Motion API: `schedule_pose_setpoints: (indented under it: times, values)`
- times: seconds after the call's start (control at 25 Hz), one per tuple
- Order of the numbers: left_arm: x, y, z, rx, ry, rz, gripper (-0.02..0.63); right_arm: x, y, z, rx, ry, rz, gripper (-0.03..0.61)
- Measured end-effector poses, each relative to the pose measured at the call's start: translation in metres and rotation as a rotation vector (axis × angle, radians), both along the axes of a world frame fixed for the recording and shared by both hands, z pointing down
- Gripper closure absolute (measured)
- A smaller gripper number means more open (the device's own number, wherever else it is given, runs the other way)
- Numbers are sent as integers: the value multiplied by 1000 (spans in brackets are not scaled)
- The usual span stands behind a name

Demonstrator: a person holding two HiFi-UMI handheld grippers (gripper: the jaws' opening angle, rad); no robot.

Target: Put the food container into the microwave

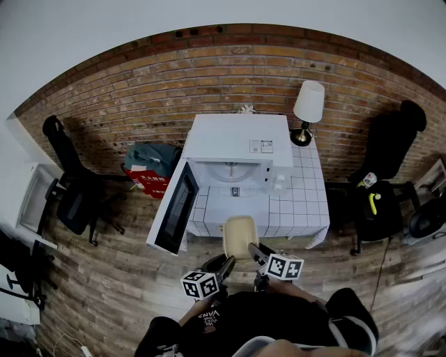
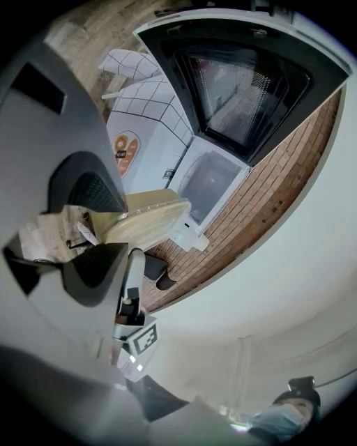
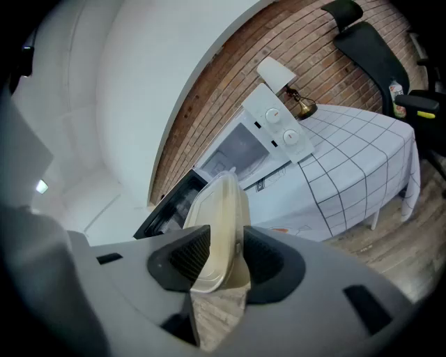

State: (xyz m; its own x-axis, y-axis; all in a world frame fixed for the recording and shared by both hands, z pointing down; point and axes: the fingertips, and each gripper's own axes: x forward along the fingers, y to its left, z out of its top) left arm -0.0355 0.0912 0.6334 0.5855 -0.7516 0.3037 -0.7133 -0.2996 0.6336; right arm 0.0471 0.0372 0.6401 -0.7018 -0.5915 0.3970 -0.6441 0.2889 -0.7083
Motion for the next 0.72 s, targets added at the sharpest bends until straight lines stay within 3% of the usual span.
schedule_pose_setpoints:
  times: [0.72]
  values:
    - [20, -31, 5, -1, 39, -101, 470, 16, -37, 5, 29, -14, -31, 434]
